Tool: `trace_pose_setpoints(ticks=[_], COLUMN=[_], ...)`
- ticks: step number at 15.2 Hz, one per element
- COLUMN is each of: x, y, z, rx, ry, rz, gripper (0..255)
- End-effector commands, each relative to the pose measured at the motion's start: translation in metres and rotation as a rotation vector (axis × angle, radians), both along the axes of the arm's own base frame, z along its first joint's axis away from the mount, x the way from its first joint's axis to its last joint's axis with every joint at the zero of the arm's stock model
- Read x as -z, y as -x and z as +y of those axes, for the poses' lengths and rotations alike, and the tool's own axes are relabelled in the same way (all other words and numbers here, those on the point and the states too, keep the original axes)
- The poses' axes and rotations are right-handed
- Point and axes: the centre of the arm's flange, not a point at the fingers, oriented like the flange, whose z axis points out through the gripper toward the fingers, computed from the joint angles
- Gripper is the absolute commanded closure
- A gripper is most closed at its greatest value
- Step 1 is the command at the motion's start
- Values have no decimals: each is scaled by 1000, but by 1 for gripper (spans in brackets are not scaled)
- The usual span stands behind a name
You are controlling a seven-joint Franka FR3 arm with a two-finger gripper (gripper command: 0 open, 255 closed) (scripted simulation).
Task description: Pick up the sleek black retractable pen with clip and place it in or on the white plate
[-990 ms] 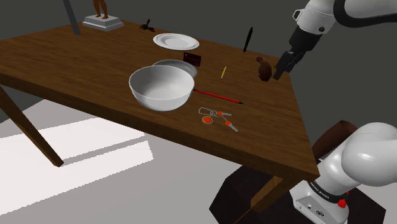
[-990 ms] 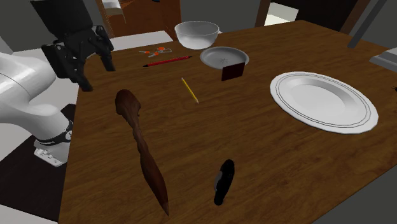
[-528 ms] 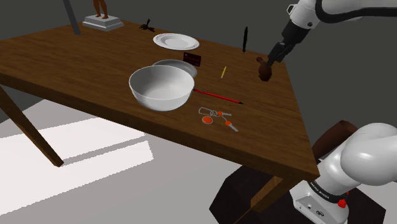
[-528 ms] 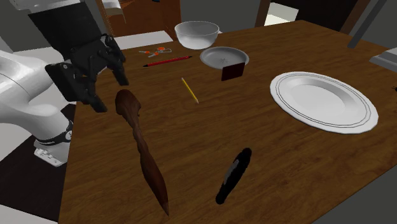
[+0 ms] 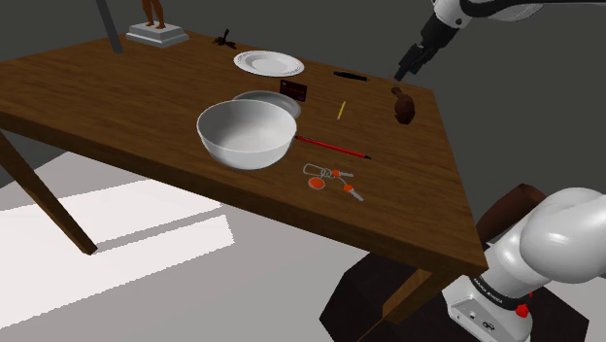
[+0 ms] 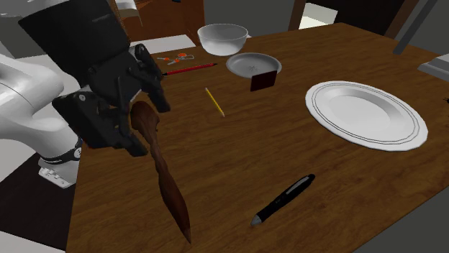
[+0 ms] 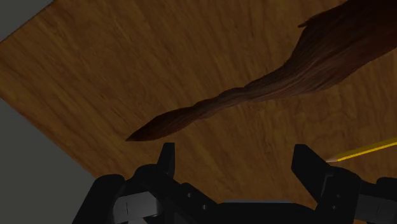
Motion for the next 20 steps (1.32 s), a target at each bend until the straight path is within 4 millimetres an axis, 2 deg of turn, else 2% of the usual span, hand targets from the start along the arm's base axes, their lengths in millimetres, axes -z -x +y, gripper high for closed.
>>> trace_pose_setpoints(ticks=[1, 11, 18, 20], x=[-3, -28, 4, 7], y=[-21, -107, -124, -125], z=[-15, -88, -87, -87], rx=[-7, -38, -38, -38], ry=[-3, -26, -26, -26], rz=[-31, -174, -174, -174], gripper=[0, 0, 0, 0])
